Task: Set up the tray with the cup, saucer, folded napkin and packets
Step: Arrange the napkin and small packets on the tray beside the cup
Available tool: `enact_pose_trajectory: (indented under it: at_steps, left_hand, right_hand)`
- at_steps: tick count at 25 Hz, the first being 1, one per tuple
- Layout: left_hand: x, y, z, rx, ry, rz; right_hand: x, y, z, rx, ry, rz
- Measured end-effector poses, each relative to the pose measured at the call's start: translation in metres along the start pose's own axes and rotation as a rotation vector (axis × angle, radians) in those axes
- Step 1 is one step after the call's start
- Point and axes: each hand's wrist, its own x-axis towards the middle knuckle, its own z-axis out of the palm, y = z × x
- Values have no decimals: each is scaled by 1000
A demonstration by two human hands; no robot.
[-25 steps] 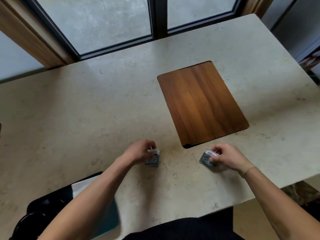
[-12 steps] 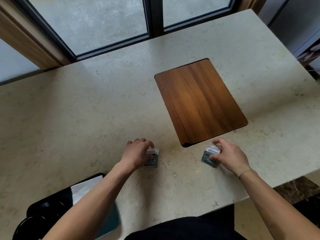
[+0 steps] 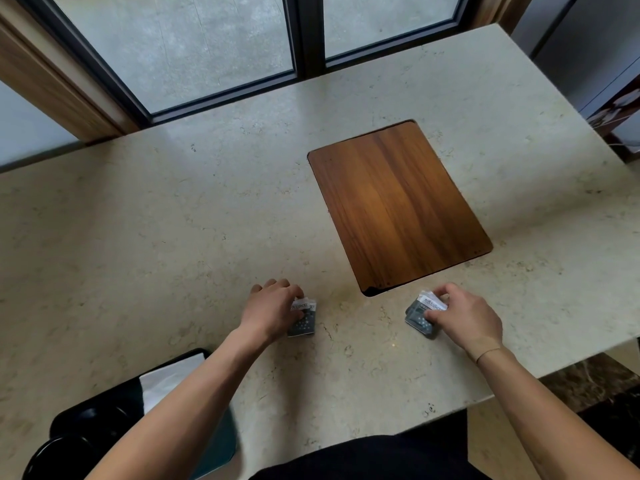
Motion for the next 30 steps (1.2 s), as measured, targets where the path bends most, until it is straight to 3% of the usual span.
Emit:
enact_pose_trajectory:
  at_steps: [13,18,30]
  left_hand:
    - [3,0,1,-87,-88,-46]
    - [1,-4,-2,-289,-154,-121]
    - [-74,-32,-14,-605,-14,-288]
  right_hand:
    - [2,-4,2,26,-36,9]
    - [2,-2,-4,152,-62,-21]
    - [-10,-66,-11,94,-273,-334]
